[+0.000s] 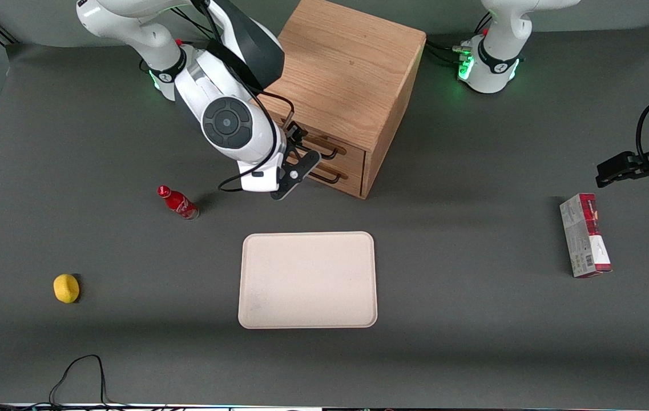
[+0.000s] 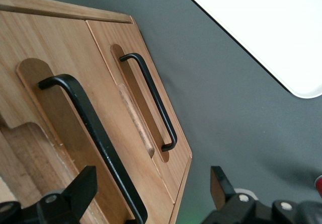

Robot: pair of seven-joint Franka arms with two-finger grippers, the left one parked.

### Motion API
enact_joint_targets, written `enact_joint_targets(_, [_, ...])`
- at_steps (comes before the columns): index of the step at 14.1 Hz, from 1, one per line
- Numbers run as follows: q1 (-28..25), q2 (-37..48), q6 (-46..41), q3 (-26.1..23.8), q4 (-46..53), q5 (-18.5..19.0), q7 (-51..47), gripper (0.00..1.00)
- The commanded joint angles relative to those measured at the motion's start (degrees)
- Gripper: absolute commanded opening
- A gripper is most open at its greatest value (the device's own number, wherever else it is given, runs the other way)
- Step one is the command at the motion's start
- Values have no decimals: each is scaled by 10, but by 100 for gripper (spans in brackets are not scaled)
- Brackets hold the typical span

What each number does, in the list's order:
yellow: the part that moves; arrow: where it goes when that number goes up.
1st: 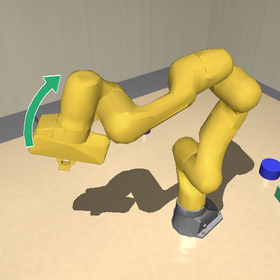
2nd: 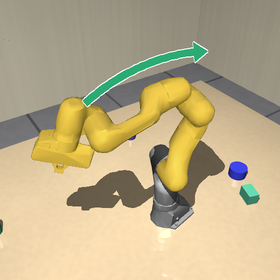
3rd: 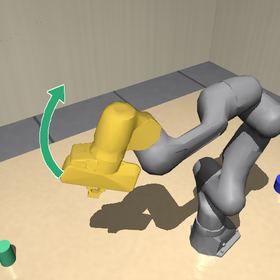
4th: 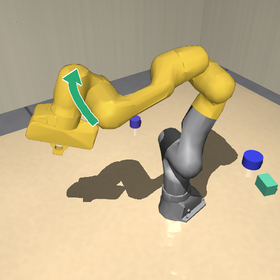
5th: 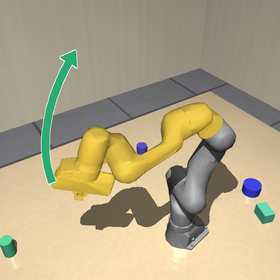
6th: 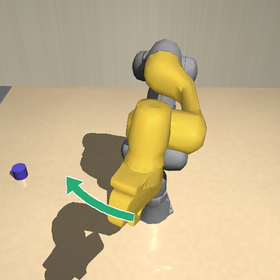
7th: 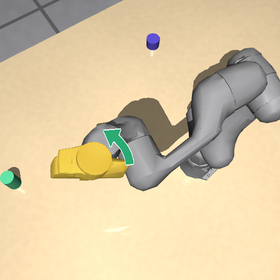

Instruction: Open upper drawer

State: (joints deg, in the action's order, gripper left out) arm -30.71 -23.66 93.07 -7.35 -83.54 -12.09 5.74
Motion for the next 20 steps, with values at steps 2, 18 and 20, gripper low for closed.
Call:
enact_joint_targets(2, [-6, -11, -2, 4, 16, -14, 10, 100])
enact_joint_targets(18, [-26, -22, 22, 8, 4, 16, 113, 100])
enact_joint_targets(20, [-27, -21, 33, 8, -6, 16, 113, 100])
